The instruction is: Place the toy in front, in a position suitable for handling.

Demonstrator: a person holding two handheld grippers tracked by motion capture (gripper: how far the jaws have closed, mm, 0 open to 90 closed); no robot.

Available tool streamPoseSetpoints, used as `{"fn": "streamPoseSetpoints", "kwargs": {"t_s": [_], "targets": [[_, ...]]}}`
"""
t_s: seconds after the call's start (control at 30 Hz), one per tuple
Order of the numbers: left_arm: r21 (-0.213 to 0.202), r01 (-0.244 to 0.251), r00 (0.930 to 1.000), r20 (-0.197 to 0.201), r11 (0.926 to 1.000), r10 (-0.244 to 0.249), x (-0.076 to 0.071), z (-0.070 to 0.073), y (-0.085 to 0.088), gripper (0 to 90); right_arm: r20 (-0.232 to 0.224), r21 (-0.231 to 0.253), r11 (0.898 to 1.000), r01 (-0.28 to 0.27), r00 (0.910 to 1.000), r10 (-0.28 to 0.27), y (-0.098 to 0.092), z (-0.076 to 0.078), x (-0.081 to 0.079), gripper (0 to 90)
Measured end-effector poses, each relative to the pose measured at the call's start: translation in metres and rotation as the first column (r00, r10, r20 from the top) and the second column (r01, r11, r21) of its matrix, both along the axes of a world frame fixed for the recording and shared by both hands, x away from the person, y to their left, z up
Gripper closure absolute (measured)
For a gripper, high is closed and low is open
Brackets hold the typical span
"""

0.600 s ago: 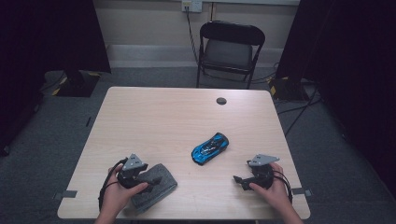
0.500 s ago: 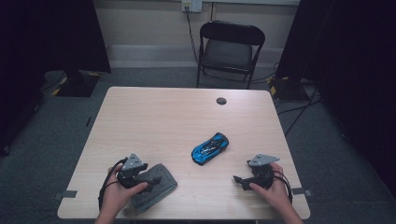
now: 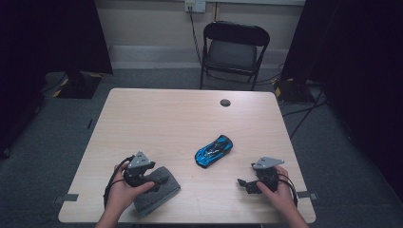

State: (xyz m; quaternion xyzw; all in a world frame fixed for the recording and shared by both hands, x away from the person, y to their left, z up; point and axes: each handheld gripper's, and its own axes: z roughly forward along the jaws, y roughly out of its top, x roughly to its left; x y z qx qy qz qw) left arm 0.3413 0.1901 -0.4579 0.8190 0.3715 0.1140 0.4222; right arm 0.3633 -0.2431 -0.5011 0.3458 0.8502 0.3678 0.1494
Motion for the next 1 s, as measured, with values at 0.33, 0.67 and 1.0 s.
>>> {"fn": "streamPoseSetpoints", "kwargs": {"t_s": [0.33,0.67,1.0], "targets": [[0.002,0.030,0.9995,0.004,0.9996,-0.030,0.025,0.004,-0.031,19.1,0.000,0.001,1.000,-0.001,1.0000,0.001,0.000,0.000,0.000,11.1],[0.015,0.093,0.9955,0.018,0.9956,-0.093,0.047,0.008,-0.061,20.9,0.000,0.001,1.000,-0.002,1.0000,0.002,0.000,0.000,0.000,11.1],[-0.016,0.127,0.9919,0.005,0.9918,-0.127,0.067,0.008,-0.091,20.5,0.000,0.001,1.000,-0.002,1.0000,0.002,0.000,0.000,0.000,11.1]]}}
